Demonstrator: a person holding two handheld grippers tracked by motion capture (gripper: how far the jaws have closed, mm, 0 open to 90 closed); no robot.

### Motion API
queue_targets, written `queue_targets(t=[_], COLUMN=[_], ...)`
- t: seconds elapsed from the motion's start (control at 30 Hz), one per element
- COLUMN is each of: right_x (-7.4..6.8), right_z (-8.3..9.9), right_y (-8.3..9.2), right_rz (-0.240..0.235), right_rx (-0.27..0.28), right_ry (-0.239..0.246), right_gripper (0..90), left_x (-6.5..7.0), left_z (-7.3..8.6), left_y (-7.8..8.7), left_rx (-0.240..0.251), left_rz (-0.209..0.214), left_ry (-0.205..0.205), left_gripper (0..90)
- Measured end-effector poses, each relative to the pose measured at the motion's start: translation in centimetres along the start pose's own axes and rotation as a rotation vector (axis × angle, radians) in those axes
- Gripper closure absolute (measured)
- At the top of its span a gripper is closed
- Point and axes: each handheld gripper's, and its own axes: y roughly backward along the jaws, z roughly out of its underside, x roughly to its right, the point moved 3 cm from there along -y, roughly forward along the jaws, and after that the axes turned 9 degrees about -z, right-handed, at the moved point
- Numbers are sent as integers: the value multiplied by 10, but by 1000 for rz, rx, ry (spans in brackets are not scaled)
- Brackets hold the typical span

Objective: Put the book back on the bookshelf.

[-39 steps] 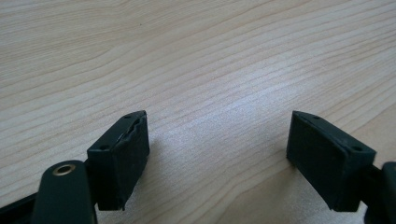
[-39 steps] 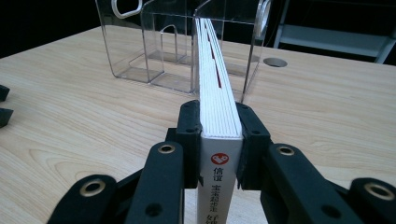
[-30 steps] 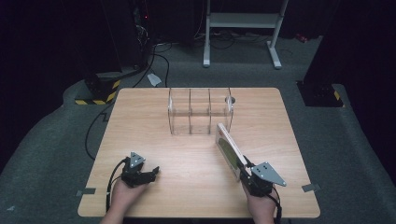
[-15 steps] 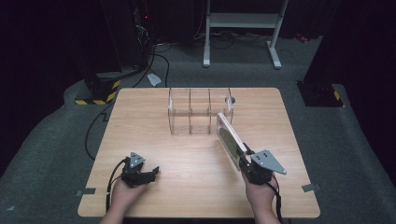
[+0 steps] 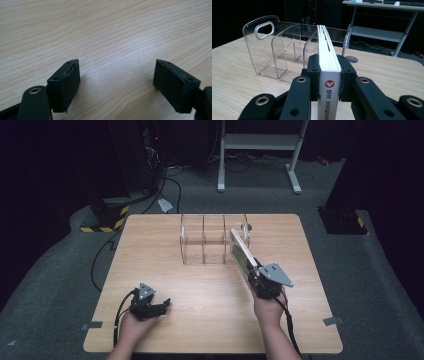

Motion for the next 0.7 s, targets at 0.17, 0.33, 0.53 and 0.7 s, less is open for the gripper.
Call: queue_targets(t=[0.17,0.33,0.53,0.7], right_x=[1,2,6,8], right_z=[-3,-4,-7,-8], right_y=[-12,-24,-37,-46], right_rz=[16,27,43,53], right_rx=[-2,-3,-3,-3], right_ry=[-2,-7,-10,-16], right_gripper=[753,753,753,752], left_x=[0,0,0,0], left_z=[0,0,0,0], left_y=[0,0,0,0], left_rx=[-1,0,0,0], left_rz=[0,0,0,0], left_ry=[1,1,2,1], left_gripper=[217,217,217,217])
